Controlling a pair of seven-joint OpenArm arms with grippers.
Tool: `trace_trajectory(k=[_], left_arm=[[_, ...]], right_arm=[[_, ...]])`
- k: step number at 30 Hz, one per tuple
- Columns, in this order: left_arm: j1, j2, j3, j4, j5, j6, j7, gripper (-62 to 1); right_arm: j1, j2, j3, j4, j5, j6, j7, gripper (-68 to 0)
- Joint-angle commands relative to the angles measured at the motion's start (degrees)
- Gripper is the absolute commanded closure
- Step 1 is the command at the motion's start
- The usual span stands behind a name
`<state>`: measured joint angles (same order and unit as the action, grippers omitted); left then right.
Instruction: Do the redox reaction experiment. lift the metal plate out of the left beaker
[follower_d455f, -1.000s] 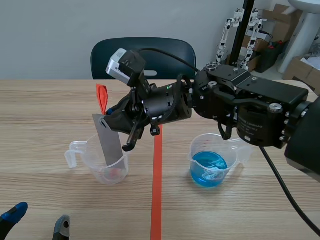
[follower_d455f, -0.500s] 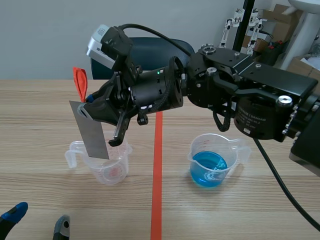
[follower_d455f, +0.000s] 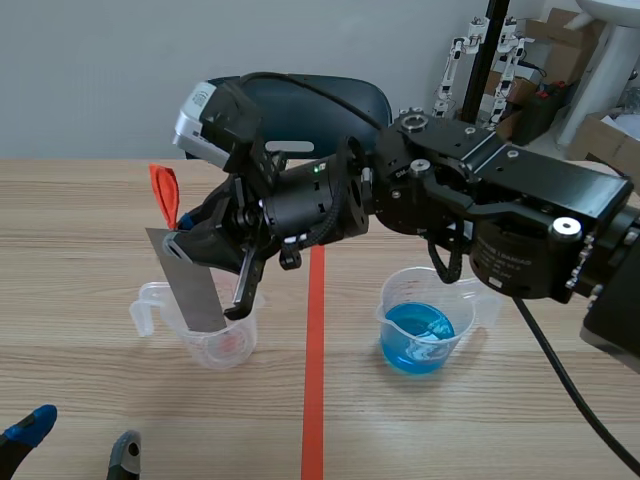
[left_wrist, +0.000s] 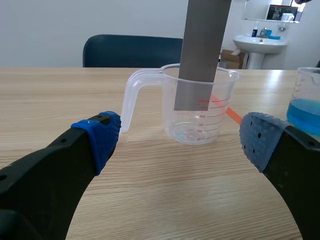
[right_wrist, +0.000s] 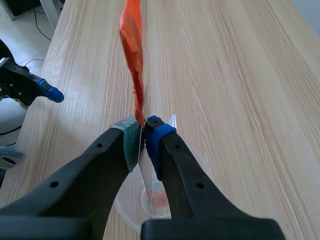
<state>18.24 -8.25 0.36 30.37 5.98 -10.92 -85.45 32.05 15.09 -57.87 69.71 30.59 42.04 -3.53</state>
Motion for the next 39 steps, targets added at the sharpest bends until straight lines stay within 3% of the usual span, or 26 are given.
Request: trace_trajectory(k=[1, 12, 19, 26, 30, 35, 39], left_arm=[[0.0, -0.2, -0.3, 1.0, -0.4, 0.1, -0.9, -50.8], [0.0, -0.2, -0.3, 1.0, -0.4, 0.1, -0.9, -50.8], [0.0, -0.2, -0.3, 1.0, -0.4, 0.1, -0.9, -50.8], [0.0, -0.2, -0.3, 1.0, -0.4, 0.1, -0.9, -50.8], [0.0, -0.2, -0.3, 1.0, -0.4, 0.1, -0.9, -50.8], [0.0, -0.2, -0.3, 1.0, -0.4, 0.1, -0.9, -50.8], [0.0, -0.2, -0.3, 1.0, -0.4, 0.1, -0.9, -50.8]], right_arm=[[1.3, 0.0, 0.6, 0.6, 0.9, 0.7, 1.2, -0.6], [1.6, 0.0, 0.8, 0.9, 1.0, 0.7, 2.7, -0.6], [1.8, 0.0, 4.3, 5.7, 1.6, 0.7, 1.7, -0.6], [1.8, 0.0, 7.7, 12.6, 10.3, 0.6, -7.6, -0.6], [1.8, 0.0, 10.2, 16.8, 18.4, -3.6, -17.1, -0.6], [2.7, -0.5, 14.3, 23.0, 24.4, -8.5, -27.7, -0.6], [5.1, -0.7, 16.7, 26.5, 29.2, -11.8, -33.2, -0.6]])
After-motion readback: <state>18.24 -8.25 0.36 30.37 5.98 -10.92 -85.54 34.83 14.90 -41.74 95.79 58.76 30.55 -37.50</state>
